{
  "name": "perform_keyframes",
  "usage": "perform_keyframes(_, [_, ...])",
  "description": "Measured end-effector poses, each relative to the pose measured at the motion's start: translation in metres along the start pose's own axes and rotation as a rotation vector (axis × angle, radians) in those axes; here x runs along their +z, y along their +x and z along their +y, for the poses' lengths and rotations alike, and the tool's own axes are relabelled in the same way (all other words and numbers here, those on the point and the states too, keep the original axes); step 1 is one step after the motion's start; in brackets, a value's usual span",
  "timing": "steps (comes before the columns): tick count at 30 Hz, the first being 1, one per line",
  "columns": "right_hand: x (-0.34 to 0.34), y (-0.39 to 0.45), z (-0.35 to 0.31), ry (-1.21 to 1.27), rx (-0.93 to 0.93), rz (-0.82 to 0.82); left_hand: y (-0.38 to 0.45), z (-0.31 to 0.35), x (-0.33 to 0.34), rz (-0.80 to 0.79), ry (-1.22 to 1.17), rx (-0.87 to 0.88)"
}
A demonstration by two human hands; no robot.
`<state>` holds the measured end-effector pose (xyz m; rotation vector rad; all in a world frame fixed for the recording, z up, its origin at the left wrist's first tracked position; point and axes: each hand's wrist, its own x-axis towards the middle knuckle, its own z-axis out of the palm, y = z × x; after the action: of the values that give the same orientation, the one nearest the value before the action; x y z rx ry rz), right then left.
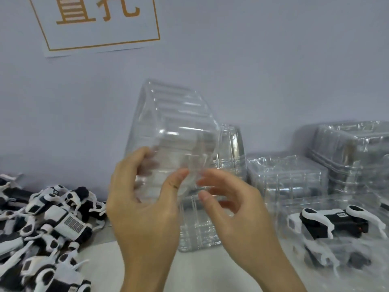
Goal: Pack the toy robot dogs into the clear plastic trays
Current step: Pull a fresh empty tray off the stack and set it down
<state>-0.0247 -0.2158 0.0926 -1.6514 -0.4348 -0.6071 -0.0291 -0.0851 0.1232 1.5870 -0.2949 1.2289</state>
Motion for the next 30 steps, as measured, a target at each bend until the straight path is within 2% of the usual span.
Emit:
perform_keyframes(4, [0.014, -0.003, 0.0, 0.023, -0.019, -0.009, -0.01, -0.014, -0.016, -0.023, -0.067, -0.17])
perform_keyframes(7, [0.018, -0.004, 0.005, 0.111, 0.042, -0.022, -0.008, -0.024, -0.023, -0.086, -0.045, -0.232])
perform_keyframes(11, [0.025, -0.004, 0.009, 0.187, 0.128, -0.048, 0.0, -0.029, -0.031, -0.183, -0.033, -0.261])
perform_keyframes(15, [0.03, -0.005, 0.011, 0.272, 0.165, -0.028, 0.004, -0.032, -0.034, -0.213, -0.068, -0.318])
perform_keyframes(25, [0.045, -0.013, 0.018, 0.743, 0.397, -0.187, 0.014, -0.036, -0.046, -0.315, -0.043, -0.356])
perform_keyframes(28, [0.049, -0.014, 0.019, 0.774, 0.432, -0.17, 0.015, -0.036, -0.048, -0.341, -0.05, -0.371])
perform_keyframes(30, [0.05, -0.015, 0.018, 0.694, 0.414, -0.127, 0.015, -0.036, -0.048, -0.356, -0.036, -0.369])
